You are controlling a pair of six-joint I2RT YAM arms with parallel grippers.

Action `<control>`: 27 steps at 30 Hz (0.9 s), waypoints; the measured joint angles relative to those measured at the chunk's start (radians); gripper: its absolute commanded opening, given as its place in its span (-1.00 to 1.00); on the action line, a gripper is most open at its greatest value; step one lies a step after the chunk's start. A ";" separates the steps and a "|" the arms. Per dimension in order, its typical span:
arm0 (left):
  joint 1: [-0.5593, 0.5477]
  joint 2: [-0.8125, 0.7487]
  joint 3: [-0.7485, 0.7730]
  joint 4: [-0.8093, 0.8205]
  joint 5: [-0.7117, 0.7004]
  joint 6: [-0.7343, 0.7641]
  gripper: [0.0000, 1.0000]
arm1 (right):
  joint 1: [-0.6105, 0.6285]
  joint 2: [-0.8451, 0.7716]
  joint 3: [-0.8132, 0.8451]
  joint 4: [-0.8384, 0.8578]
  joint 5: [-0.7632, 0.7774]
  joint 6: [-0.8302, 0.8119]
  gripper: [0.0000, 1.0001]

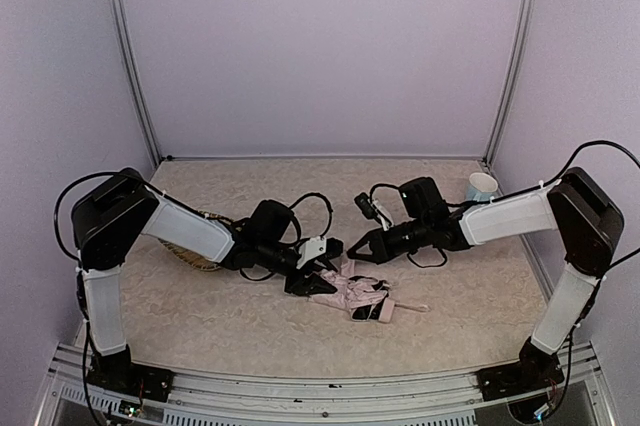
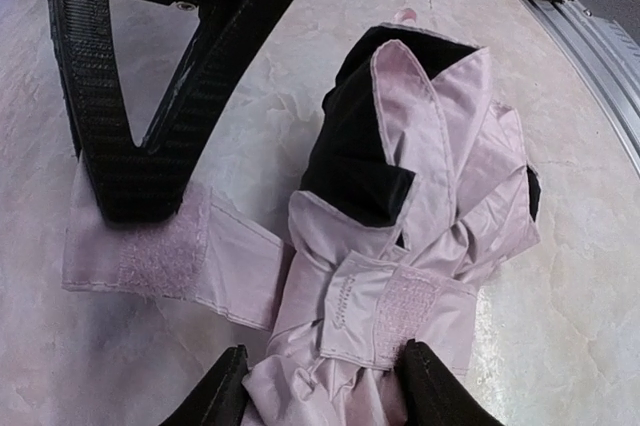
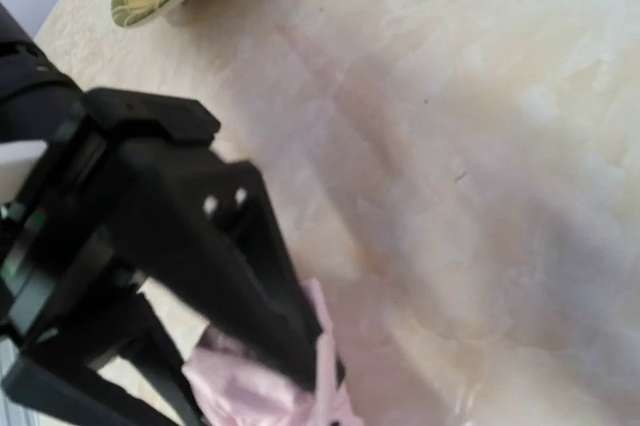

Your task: Put away the umbrella

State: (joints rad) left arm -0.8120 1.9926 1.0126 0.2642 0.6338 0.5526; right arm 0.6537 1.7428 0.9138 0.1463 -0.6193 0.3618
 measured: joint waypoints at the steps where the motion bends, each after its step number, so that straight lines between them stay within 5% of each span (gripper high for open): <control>1: 0.001 0.006 0.008 -0.010 0.007 0.000 -0.22 | 0.000 0.000 0.000 0.001 0.002 0.000 -1.00; 10: 0.013 0.057 0.078 -0.052 0.063 -0.002 -0.32 | -0.006 0.000 0.007 0.017 0.012 0.008 -1.00; 18: 0.034 0.098 0.131 -0.069 0.104 -0.027 -0.97 | -0.010 0.000 0.004 0.084 0.014 0.025 -1.00; 27: 0.053 0.161 0.215 -0.126 0.191 -0.052 -1.00 | 0.011 -0.078 -0.117 0.151 -0.002 -0.080 -1.00</control>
State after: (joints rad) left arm -0.7593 2.1540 1.2278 0.1383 0.8246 0.5007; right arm 0.6647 1.6646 0.7967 0.2974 -0.6216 0.2821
